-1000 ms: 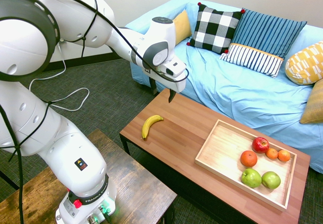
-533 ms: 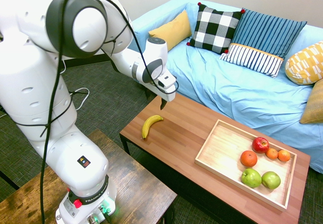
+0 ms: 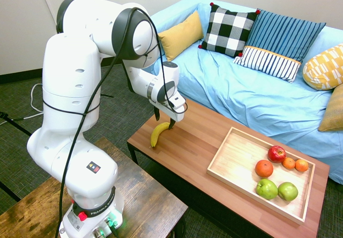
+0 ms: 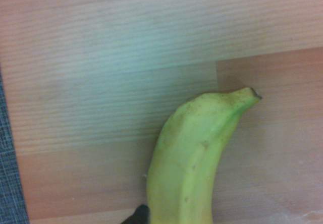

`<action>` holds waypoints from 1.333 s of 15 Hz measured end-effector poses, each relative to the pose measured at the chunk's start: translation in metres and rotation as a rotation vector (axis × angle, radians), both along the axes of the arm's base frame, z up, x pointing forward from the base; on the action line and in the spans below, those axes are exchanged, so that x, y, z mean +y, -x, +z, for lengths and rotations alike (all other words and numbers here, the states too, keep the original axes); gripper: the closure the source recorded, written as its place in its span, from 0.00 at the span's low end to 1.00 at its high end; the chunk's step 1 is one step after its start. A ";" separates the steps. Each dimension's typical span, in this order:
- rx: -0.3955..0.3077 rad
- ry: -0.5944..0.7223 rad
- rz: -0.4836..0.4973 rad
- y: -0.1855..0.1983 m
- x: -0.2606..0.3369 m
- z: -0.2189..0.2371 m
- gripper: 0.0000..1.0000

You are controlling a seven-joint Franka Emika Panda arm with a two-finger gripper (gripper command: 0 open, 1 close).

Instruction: Put banana in the tray

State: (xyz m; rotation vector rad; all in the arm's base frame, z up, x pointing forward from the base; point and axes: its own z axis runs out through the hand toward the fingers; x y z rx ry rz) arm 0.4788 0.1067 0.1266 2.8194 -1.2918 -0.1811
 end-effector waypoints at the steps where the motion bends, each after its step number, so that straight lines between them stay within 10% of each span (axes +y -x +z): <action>1: 0.009 0.001 -0.006 -0.001 0.001 -0.010 0.00; 6: 0.033 -0.004 -0.013 0.001 0.012 -0.032 0.00; 7: 0.035 -0.004 -0.012 0.002 0.014 -0.034 1.00; 20: 0.038 -0.022 -0.016 -0.002 0.030 -0.044 1.00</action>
